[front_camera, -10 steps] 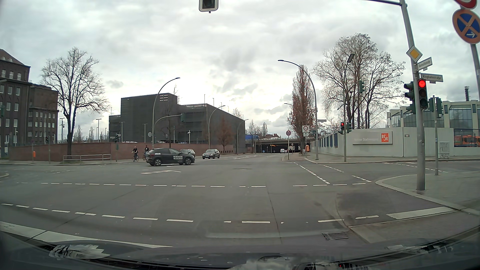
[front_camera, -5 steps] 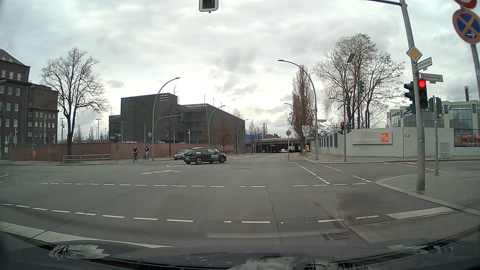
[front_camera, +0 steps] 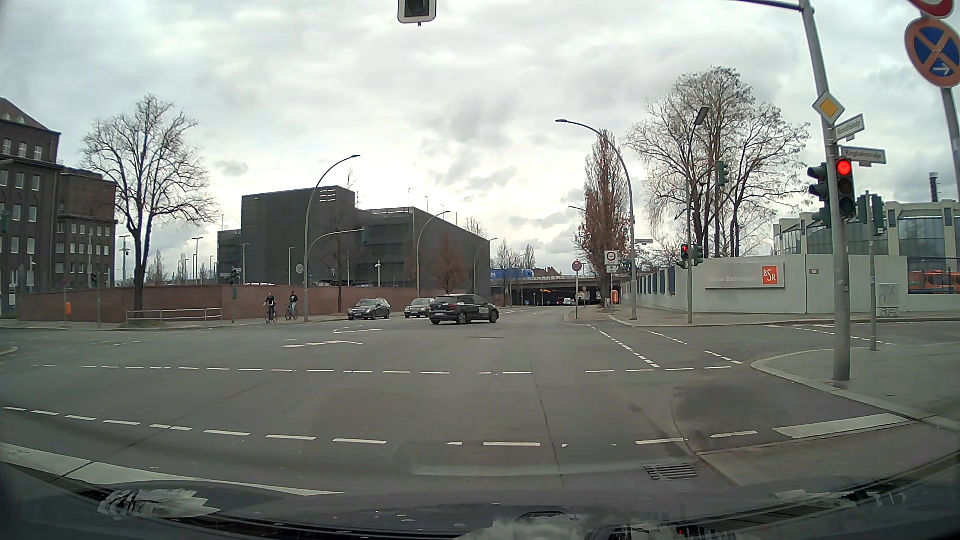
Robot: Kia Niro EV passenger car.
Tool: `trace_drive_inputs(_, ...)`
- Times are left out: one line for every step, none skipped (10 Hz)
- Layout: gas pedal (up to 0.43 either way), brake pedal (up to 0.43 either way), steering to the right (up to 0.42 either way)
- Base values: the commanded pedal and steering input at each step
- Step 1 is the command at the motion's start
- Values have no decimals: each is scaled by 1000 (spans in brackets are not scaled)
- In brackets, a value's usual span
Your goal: Follow the waypoints while adhering to traffic rules and regulations
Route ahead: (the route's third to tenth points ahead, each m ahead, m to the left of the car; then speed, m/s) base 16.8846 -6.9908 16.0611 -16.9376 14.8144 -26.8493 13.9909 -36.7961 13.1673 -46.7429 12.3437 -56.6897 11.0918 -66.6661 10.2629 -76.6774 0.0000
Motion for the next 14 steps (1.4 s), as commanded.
trace_drive_inputs(0,409,-18)
trace_drive_inputs(0,409,-17)
trace_drive_inputs(0,409,-17)
trace_drive_inputs(0,409,-18)
trace_drive_inputs(0,409,-17)
trace_drive_inputs(0,409,-17)
trace_drive_inputs(0,409,-17)
trace_drive_inputs(0,409,-17)
trace_drive_inputs(0,409,-17)
trace_drive_inputs(0,409,-18)
trace_drive_inputs(0,409,-17)
trace_drive_inputs(0,409,-18)
trace_drive_inputs(0,409,-17)
trace_drive_inputs(0,409,-17)
